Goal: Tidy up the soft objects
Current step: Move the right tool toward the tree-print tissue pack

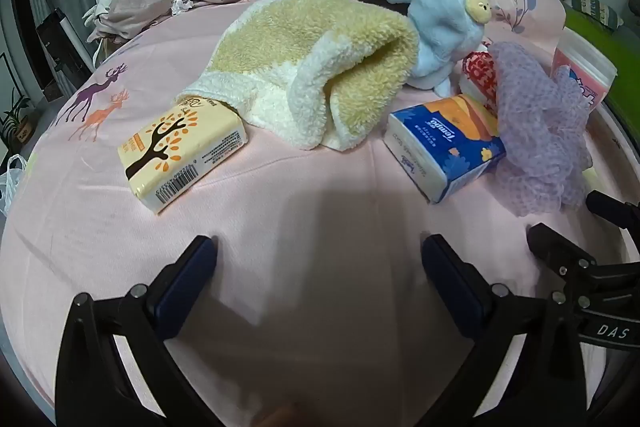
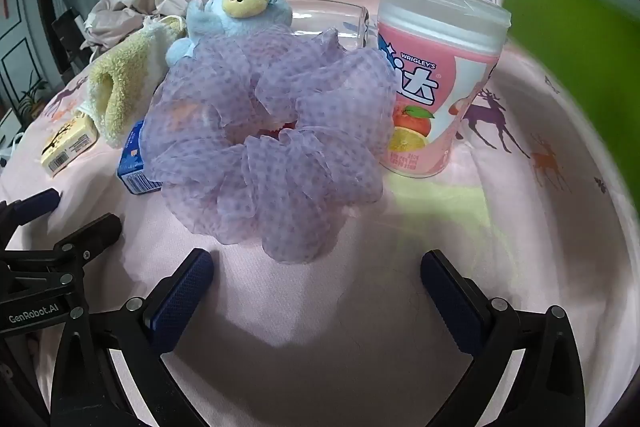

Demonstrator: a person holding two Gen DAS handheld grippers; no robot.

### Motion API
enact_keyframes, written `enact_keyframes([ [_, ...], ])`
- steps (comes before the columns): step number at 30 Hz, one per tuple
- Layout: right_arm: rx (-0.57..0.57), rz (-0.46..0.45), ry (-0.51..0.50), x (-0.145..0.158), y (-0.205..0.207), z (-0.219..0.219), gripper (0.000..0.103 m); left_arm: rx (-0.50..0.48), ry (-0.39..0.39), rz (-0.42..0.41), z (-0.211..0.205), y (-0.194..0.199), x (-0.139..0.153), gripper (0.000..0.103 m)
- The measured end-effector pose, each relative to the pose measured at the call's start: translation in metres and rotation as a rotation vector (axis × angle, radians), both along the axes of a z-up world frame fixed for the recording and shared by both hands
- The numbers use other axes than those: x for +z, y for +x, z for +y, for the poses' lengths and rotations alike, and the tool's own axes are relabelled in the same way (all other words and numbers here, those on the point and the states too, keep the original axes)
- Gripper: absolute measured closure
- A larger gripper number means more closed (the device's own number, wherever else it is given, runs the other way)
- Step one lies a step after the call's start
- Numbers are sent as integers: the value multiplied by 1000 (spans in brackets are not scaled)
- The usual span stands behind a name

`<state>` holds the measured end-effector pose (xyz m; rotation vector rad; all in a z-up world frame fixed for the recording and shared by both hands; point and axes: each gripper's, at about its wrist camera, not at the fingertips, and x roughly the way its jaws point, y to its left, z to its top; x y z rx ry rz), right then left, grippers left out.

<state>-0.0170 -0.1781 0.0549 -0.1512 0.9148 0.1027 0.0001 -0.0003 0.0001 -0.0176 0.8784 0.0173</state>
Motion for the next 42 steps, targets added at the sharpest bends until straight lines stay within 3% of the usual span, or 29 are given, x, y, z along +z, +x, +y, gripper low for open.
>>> enact_keyframes([
  [17,0,-2,0,0,0,0,0,-3,-4,24,3,3,-2,1],
  [24,0,-2,-25,-2,-1,-4,0,-5,-10,125,5,18,-2,1],
  [28,8,22,-17,-1,8,1,0,-23,-54,201,13,23,4,1],
  [31,-41,49,-28,1,14,5,0,-30,-191,242,29,17,15,2],
  [33,-84,90,-16,3,16,6,0,-41,-240,228,38,10,28,1],
  [36,-88,156,93,19,23,5,0,16,-211,156,59,-5,49,1],
  [39,-81,124,155,44,22,11,1,33,-205,121,83,-8,64,1],
  [42,-29,70,110,65,17,34,5,92,-191,84,106,-15,75,2],
])
